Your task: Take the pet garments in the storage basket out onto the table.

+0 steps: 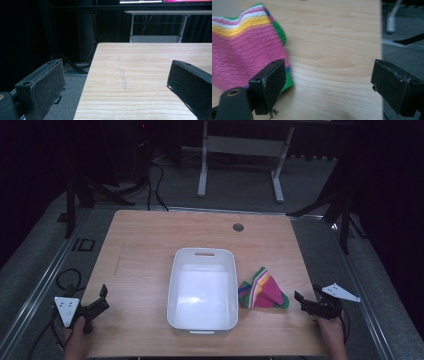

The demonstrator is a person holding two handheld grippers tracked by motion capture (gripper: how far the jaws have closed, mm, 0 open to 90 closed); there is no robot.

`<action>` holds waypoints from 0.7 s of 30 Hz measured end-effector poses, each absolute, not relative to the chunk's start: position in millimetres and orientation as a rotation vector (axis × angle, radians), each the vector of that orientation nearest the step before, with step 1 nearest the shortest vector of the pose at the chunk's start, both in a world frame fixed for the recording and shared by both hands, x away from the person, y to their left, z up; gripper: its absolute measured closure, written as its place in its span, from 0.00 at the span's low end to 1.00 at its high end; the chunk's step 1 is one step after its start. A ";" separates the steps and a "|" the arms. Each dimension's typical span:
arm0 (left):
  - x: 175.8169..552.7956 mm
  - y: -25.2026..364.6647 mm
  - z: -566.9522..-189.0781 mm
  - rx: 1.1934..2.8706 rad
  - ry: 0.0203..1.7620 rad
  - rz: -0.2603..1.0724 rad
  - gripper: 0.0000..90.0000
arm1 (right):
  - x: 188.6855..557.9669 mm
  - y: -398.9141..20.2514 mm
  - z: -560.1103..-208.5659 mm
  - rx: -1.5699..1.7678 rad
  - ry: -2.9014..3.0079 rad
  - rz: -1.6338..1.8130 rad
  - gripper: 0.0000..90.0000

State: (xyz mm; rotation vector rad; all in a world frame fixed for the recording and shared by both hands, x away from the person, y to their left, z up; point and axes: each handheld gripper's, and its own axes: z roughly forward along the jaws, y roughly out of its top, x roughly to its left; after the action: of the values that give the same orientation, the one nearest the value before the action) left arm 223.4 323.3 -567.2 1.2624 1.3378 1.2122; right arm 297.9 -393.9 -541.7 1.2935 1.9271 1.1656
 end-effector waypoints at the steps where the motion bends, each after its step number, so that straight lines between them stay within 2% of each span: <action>1: 223.4 323.3 -567.2 1.262 1.337 1.212 0.02 | 296.0 -394.1 -543.5 1.301 1.905 1.164 0.14; 11: 223.4 323.3 -567.2 1.263 1.337 1.212 0.02 | 273.2 -398.9 -551.2 1.326 1.736 1.176 0.15; 21: 223.4 323.4 -567.2 1.263 1.335 1.210 0.02 | 268.9 -405.0 -553.0 1.352 1.647 1.186 0.15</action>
State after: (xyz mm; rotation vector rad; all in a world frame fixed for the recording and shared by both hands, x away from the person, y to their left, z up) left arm 223.4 323.4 -567.2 1.2635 1.3350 1.2101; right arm 268.9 -405.0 -553.0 1.3521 1.6467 1.1855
